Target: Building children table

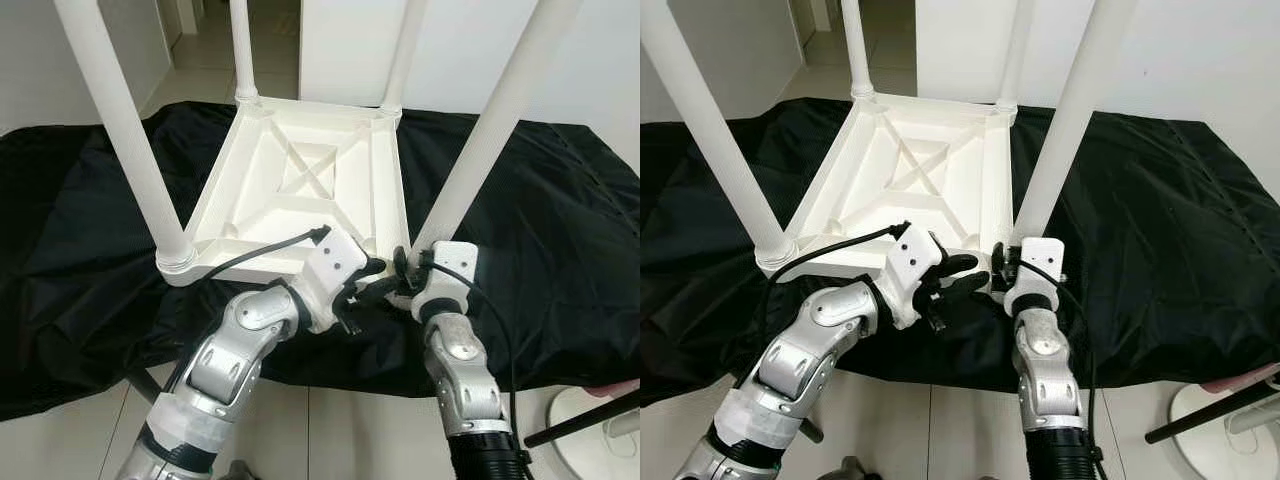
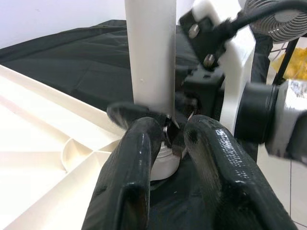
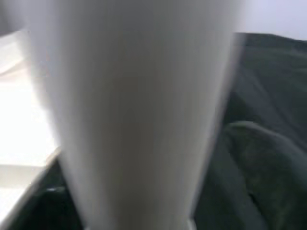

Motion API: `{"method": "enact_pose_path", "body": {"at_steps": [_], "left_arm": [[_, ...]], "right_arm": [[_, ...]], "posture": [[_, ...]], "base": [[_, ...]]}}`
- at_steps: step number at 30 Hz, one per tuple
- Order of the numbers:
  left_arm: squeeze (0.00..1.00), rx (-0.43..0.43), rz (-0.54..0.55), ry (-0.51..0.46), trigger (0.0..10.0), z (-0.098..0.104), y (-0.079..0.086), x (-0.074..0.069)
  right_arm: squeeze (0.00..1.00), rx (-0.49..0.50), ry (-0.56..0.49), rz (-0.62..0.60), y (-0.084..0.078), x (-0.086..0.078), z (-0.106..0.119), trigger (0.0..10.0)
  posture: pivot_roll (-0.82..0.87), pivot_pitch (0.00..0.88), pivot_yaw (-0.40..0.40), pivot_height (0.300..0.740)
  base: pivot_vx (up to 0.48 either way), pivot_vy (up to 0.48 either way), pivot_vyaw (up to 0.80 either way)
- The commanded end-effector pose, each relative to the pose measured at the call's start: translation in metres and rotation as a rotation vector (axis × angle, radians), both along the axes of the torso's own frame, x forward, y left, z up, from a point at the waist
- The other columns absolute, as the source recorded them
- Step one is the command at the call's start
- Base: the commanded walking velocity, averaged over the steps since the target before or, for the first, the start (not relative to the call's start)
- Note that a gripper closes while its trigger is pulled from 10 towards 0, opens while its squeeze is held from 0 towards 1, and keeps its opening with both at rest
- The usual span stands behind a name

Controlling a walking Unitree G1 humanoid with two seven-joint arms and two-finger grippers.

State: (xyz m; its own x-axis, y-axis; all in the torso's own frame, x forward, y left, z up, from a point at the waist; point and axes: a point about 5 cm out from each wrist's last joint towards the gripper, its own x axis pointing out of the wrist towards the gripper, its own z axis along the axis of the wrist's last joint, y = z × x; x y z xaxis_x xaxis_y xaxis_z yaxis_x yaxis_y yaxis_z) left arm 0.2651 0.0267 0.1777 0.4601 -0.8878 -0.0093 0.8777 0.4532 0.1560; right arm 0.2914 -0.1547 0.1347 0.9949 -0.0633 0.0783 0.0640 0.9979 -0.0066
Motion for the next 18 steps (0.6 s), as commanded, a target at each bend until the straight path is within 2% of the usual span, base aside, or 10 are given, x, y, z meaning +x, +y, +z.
{"method": "enact_pose_path", "body": {"at_steps": [1, 2, 5, 6, 7, 8, 9, 12, 14, 18], "left_arm": [[0.00, 0.008, 0.052, 0.001, 10.0, -0.003, 0.002, 0.002], [0.00, 0.009, 0.051, 0.001, 10.0, -0.003, 0.002, 0.002], [0.00, 0.009, 0.051, 0.001, 10.0, -0.003, 0.002, 0.001], [0.00, 0.009, 0.050, 0.001, 10.0, -0.003, 0.002, 0.001], [0.00, 0.009, 0.051, 0.001, 10.0, -0.003, 0.003, 0.001], [0.00, 0.009, 0.051, 0.001, 10.0, -0.003, 0.003, 0.001], [0.00, 0.009, 0.051, 0.000, 10.0, -0.003, 0.003, 0.001], [0.00, 0.009, 0.051, 0.000, 10.0, -0.003, 0.003, 0.001], [0.00, 0.009, 0.047, -0.003, 10.0, -0.003, 0.002, 0.002], [0.00, 0.010, 0.041, -0.005, 10.0, -0.002, 0.002, 0.003]], "right_arm": [[1.00, 0.012, -0.035, 0.018, -0.003, 0.000, 0.006, 10.0], [1.00, 0.006, -0.027, 0.061, -0.007, 0.001, 0.005, 10.0], [1.00, 0.000, -0.020, 0.089, -0.009, 0.001, 0.003, 10.0], [0.47, -0.003, -0.012, 0.129, -0.012, 0.001, 0.002, 10.0], [0.00, -0.006, -0.008, 0.192, -0.014, 0.001, 0.000, 10.0], [0.00, -0.006, -0.008, 0.192, -0.014, 0.001, 0.000, 10.0], [0.00, -0.016, -0.011, 0.267, -0.016, 0.001, 0.000, 10.0], [0.00, -0.020, -0.007, 0.323, -0.017, 0.001, -0.002, 10.0], [0.00, -0.086, 0.016, 0.506, -0.018, 0.001, -0.007, 10.0], [0.00, -0.137, 0.035, 0.580, -0.021, 0.009, -0.009, 10.0]], "posture": [[0.00, 0.000, -0.016, 0.740], [0.00, 0.000, -0.018, 0.740], [0.00, 0.000, -0.018, 0.740], [0.00, 0.000, -0.019, 0.740], [0.00, 0.000, -0.017, 0.740], [0.00, 0.000, -0.017, 0.740], [0.00, 0.000, -0.017, 0.740], [0.00, 0.000, -0.017, 0.740], [-0.01, 0.000, -0.007, 0.740], [-0.01, 0.000, -0.002, 0.740]], "base": [[0.000, 0.000, 0.00], [0.000, 0.000, 0.00], [0.000, 0.000, 0.00], [0.000, 0.000, 0.00], [0.000, 0.000, 0.00], [0.000, 0.000, 0.00], [0.000, 0.000, 0.00], [0.000, 0.000, 0.00], [0.000, 0.000, 0.00], [0.000, 0.000, 0.00]]}}
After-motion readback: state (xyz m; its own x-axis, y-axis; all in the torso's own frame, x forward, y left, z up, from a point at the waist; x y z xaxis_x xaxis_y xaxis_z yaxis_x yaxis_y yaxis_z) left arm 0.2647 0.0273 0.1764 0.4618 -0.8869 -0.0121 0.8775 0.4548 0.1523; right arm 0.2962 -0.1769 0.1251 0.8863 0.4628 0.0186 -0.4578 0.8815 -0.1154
